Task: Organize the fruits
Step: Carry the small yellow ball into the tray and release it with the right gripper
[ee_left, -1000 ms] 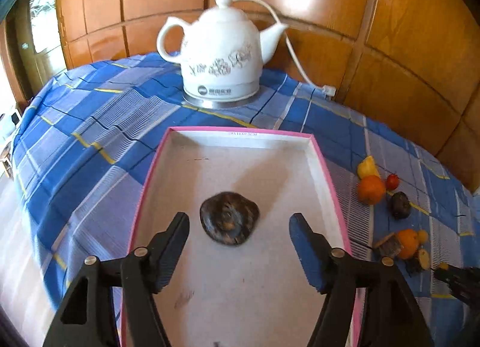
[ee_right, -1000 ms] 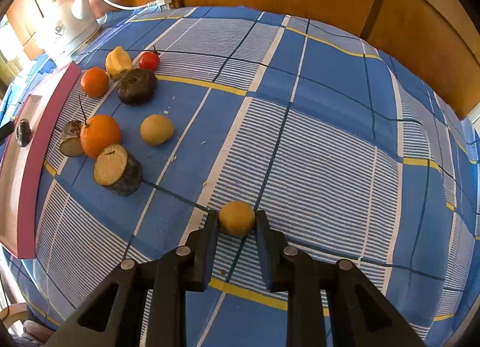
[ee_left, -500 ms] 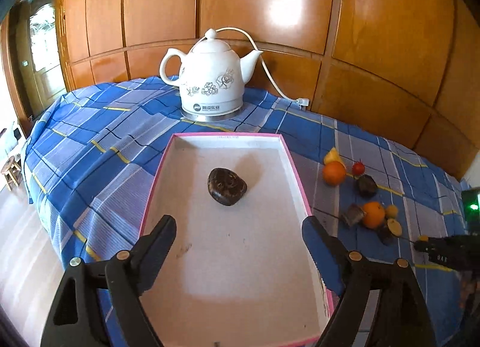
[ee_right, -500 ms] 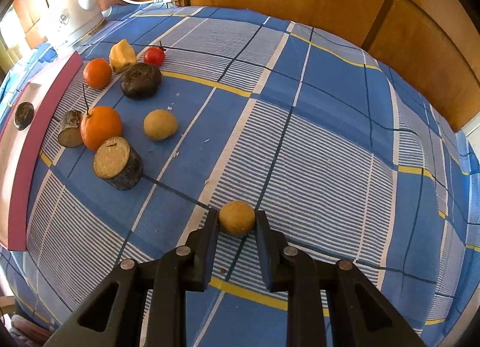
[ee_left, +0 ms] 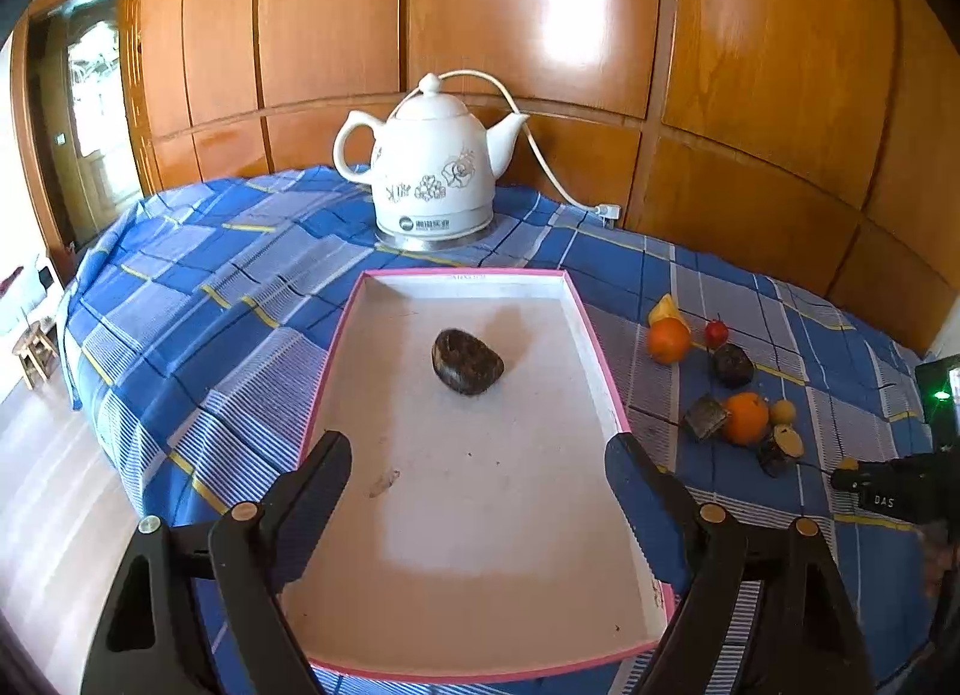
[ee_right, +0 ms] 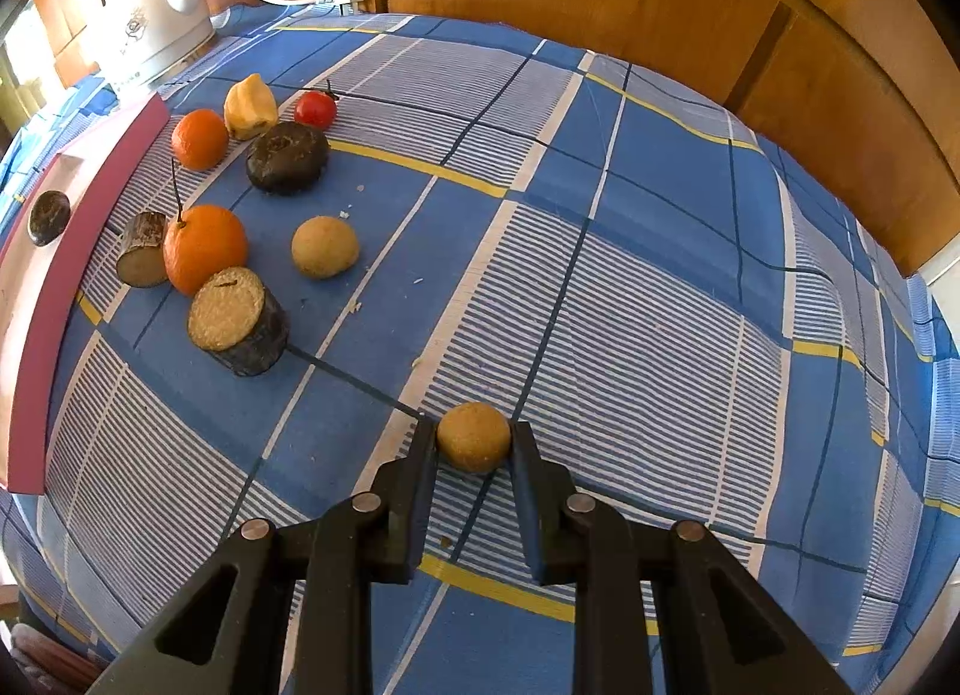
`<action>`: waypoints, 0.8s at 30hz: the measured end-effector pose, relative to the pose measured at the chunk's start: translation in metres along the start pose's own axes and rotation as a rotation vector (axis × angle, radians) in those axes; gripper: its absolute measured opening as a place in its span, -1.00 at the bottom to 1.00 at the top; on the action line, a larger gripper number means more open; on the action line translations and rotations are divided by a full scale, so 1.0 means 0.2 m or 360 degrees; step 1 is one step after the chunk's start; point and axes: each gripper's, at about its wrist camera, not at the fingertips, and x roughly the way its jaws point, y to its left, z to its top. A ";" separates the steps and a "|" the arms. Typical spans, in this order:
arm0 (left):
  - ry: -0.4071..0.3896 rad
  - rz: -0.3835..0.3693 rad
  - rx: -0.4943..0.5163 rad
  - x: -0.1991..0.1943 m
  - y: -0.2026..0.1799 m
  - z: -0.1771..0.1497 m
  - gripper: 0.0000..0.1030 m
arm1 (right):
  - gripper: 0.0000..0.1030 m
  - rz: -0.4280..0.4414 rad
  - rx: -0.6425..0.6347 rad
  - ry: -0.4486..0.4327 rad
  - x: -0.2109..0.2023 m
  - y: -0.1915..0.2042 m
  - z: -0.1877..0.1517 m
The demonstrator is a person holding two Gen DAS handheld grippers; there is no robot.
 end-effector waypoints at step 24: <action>-0.0108 0.0004 -0.0035 -0.08 0.05 0.02 0.79 | -0.54 0.0405 -0.0120 -0.0281 -0.34 0.32 0.06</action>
